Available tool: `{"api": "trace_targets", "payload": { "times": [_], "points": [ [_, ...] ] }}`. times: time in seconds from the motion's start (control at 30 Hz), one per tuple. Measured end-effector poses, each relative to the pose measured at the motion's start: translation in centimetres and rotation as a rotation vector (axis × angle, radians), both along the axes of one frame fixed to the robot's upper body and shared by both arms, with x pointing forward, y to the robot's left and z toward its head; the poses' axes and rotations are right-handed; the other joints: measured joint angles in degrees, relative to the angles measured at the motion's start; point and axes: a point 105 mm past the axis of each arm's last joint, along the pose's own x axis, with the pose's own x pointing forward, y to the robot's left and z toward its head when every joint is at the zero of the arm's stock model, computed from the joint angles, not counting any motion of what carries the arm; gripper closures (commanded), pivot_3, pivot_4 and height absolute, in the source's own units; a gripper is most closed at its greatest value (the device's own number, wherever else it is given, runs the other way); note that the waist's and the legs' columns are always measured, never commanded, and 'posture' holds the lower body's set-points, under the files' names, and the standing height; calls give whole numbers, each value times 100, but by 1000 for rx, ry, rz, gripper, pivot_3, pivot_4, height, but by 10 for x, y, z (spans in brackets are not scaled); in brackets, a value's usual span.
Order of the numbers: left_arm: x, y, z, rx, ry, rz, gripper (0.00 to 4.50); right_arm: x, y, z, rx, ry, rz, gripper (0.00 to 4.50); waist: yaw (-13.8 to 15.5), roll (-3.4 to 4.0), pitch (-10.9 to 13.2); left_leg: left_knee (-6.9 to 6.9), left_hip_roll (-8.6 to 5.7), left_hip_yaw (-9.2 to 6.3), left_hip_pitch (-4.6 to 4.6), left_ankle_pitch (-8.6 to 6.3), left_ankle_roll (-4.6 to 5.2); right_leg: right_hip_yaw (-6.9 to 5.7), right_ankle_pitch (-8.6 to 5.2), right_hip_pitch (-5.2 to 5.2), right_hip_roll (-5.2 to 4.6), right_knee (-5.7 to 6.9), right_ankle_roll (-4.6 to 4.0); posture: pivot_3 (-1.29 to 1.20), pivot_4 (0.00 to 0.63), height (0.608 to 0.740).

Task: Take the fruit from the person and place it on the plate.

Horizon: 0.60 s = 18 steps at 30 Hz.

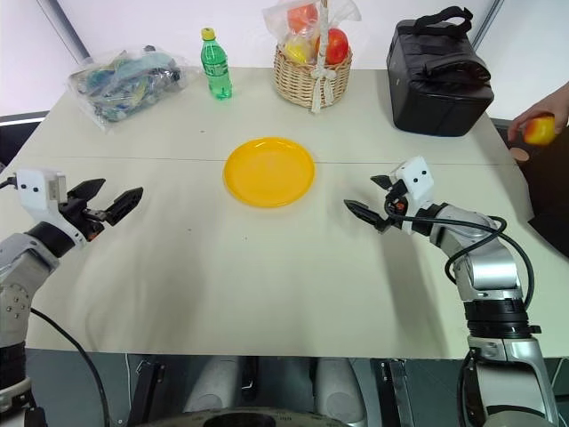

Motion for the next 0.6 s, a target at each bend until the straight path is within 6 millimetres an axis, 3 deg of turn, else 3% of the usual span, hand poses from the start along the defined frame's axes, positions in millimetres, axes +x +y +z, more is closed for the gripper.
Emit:
{"api": "trace_targets", "payload": {
  "times": [0.6],
  "points": [
    [2, -1, 3, 2, -11, -2, 34, -1, -1, -3, 0, 6, -9, 0, -2, 0, 0, 0, 0, 0, 0, 0, 0, 0, 0, 0, 0, 1, 0, 0, 150, 740]
  ]
}}
